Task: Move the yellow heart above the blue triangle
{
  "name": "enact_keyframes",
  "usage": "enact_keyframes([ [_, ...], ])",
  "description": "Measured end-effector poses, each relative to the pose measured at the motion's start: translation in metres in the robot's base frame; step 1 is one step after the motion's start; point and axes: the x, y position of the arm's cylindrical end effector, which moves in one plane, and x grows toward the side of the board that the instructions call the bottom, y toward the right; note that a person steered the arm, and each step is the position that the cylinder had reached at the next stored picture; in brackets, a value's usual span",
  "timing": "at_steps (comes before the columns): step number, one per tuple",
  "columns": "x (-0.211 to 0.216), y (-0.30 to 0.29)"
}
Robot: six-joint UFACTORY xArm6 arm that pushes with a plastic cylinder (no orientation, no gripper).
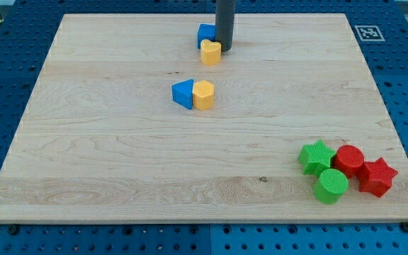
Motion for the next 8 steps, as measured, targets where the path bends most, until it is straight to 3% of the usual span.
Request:
enact_keyframes([
  [6,0.026,-0.085],
  [8,0.053,-0.088],
])
